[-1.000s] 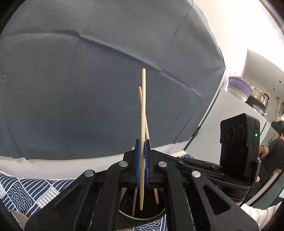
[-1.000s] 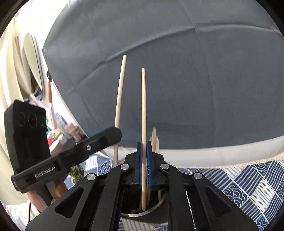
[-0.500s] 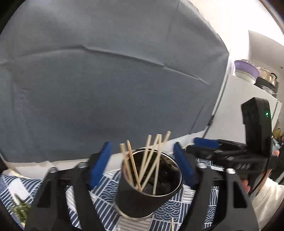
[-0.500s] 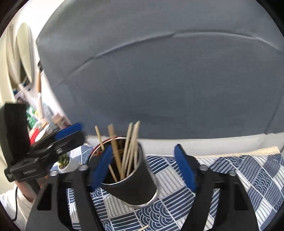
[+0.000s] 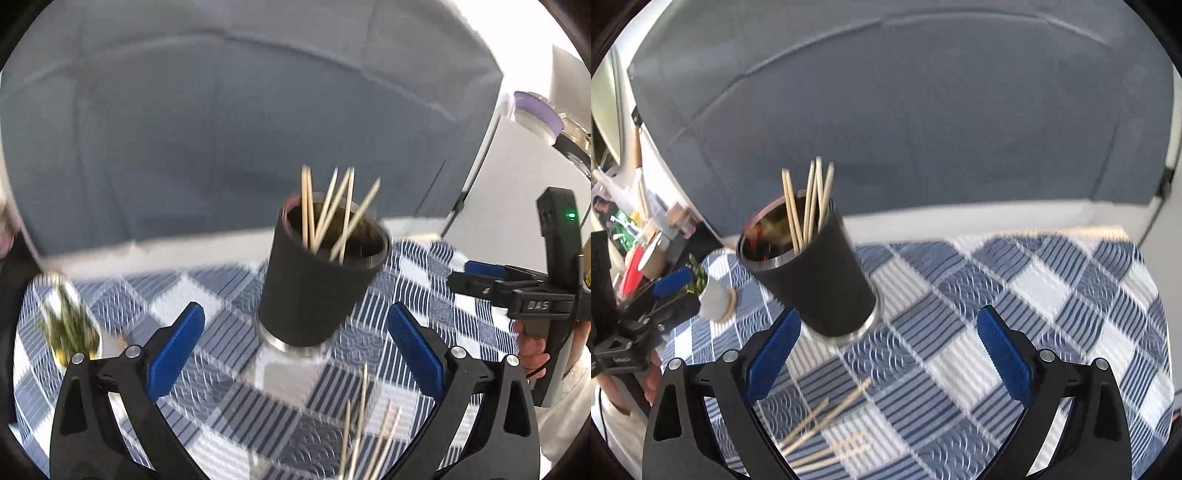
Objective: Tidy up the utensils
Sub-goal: 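Return to the cloth and grasp one wooden stick with each tool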
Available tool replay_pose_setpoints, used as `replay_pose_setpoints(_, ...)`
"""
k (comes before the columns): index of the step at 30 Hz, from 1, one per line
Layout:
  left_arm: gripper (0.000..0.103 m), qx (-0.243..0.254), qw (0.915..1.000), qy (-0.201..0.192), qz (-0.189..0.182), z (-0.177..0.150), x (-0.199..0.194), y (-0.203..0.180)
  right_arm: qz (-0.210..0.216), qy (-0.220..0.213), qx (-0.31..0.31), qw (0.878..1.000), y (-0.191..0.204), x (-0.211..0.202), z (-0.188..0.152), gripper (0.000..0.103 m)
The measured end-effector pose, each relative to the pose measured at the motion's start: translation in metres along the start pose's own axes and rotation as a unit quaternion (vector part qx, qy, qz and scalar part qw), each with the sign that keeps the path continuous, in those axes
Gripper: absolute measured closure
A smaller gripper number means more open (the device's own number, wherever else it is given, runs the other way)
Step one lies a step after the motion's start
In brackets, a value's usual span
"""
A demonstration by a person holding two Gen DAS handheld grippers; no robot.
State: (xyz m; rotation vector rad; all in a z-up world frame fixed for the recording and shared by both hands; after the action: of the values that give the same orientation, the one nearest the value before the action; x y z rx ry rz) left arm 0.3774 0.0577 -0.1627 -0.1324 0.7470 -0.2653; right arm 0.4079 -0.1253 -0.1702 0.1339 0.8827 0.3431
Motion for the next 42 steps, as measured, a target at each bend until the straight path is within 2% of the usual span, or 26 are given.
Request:
replay_pose_setpoints(3, 0.006, 0.001, 0.9994, 0.033, 0.007, -0.029, -0.002, -0.005, 0.0, 0.024, 0.009, 1.0, -0.002, -0.003, -0.028, 0.011)
replay_pose_setpoints(7, 0.006, 0.032, 0.997, 0.069, 0.01, -0.061, 0.0, -0.018, -0.016, 0.058, 0.021, 0.998, 0.0, -0.001, -0.07, 0.011)
replay_pose_setpoints(13, 0.006, 0.058, 0.9886, 0.134, -0.038, -0.115, 0.015, -0.028, -0.056, 0.103, 0.042, 0.992, 0.007, 0.015, -0.123, 0.011)
replay_pose_setpoints(18, 0.006, 0.078, 0.978, 0.186, -0.054, -0.143, 0.028, -0.026, -0.104, 0.137, 0.089, 0.981, 0.004, 0.032, -0.15, 0.011)
replay_pose_setpoints(23, 0.006, 0.106, 0.9719, 0.199, -0.066, -0.16, 0.032, -0.03, -0.095, 0.153, 0.147, 0.972, 0.004, 0.046, -0.17, 0.011)
replay_pose_setpoints(26, 0.006, 0.123, 0.9713, 0.199, -0.043, -0.163, 0.036, -0.027, -0.104, 0.163, 0.176, 0.965, 0.001, 0.05, -0.18, 0.012)
replay_pose_setpoints(31, 0.006, 0.127, 0.969, 0.211, -0.024, -0.169, 0.044, -0.021, -0.105, 0.167, 0.183, 0.963, 0.006, 0.053, -0.181, 0.011)
replay_pose_setpoints(33, 0.006, 0.132, 0.9688, 0.208, -0.024, -0.171, 0.044, -0.022, -0.123, 0.171, 0.176, 0.962, 0.008, 0.055, -0.181, 0.01)
replay_pose_setpoints(35, 0.006, 0.144, 0.9678, 0.206, -0.007, -0.175, 0.048, -0.021, -0.14, 0.174, 0.166, 0.961, 0.009, 0.058, -0.182, 0.01)
replay_pose_setpoints(38, 0.006, 0.138, 0.9676, 0.212, -0.001, -0.179, 0.053, -0.017, -0.165, 0.183, 0.157, 0.956, 0.011, 0.062, -0.184, 0.01)
replay_pose_setpoints(42, 0.005, 0.177, 0.9607, 0.213, 0.016, -0.183, 0.055, -0.019, -0.177, 0.195, 0.179, 0.948, 0.01, 0.065, -0.183, 0.01)
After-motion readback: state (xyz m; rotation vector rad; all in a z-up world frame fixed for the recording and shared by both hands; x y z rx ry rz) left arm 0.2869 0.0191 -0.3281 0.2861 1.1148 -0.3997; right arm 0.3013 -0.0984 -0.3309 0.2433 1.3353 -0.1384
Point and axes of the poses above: each gripper's, at about its wrist camera, not at the fingertips, and x roughly the way its jaws point, y to its left, z to its top, the point moved 8 cm from there along x, roughly the way its jaws point, and after that the axes turned 2 degrees about y, right-handed, at the moved point
